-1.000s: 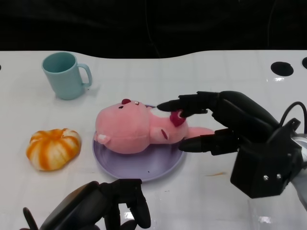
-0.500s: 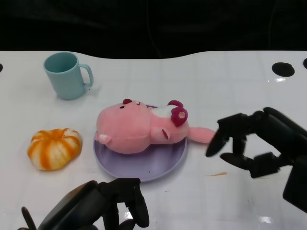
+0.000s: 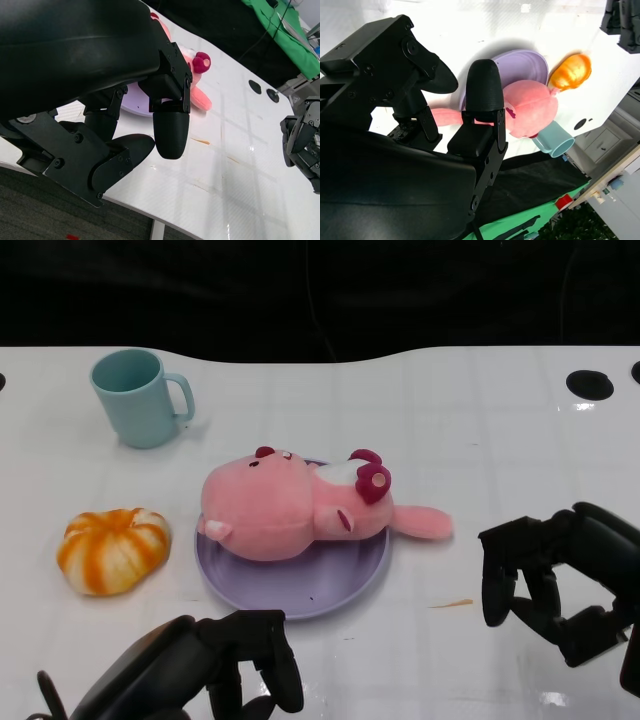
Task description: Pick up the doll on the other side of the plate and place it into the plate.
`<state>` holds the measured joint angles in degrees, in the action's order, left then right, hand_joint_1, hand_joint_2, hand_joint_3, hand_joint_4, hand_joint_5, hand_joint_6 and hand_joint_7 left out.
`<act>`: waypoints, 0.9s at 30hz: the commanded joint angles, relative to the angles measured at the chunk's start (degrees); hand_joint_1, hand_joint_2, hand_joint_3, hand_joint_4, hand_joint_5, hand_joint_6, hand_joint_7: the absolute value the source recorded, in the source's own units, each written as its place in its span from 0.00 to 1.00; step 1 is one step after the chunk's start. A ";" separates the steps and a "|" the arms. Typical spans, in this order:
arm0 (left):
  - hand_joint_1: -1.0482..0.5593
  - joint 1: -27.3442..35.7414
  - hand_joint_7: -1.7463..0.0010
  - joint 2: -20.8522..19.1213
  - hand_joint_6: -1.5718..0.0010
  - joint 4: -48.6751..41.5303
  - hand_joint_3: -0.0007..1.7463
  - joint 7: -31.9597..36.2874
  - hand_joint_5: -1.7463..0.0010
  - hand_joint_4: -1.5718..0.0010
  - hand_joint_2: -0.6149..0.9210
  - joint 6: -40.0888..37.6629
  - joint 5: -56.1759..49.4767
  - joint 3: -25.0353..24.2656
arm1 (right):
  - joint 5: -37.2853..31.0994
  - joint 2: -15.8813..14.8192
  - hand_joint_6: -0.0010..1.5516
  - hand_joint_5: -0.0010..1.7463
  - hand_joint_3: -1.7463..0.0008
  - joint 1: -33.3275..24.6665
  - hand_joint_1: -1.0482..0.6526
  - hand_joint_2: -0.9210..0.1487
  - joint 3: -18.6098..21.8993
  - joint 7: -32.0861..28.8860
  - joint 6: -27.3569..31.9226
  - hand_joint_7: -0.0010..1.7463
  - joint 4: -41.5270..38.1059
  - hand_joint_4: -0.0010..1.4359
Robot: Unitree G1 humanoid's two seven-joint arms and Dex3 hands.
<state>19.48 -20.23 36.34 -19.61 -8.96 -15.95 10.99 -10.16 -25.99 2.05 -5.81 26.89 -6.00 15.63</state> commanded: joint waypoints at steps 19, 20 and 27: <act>0.56 2.52 0.19 -1.54 0.60 -0.77 0.65 -0.48 0.02 0.59 0.77 2.60 2.80 -3.74 | -4.77 1.69 0.49 1.00 0.23 -0.29 0.57 0.57 -3.22 -5.21 -5.66 0.90 -5.68 0.64; 0.56 2.54 0.19 -1.58 0.60 -0.72 0.64 -0.57 0.02 0.59 0.77 2.68 2.83 -3.78 | -4.82 1.58 0.49 1.00 0.22 -0.20 0.57 0.57 -3.27 -5.05 -5.43 0.88 -5.59 0.64; 0.56 2.53 0.19 -1.79 0.60 -0.67 0.64 -0.64 0.01 0.59 0.77 2.84 3.04 -3.91 | -4.18 1.36 0.50 1.00 0.22 0.33 0.57 0.57 -3.48 -4.08 -4.37 0.85 -5.66 0.63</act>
<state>21.79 -21.37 35.89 -19.62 -6.58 -13.52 7.44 -14.84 -24.15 1.91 -9.61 22.35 -10.76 10.17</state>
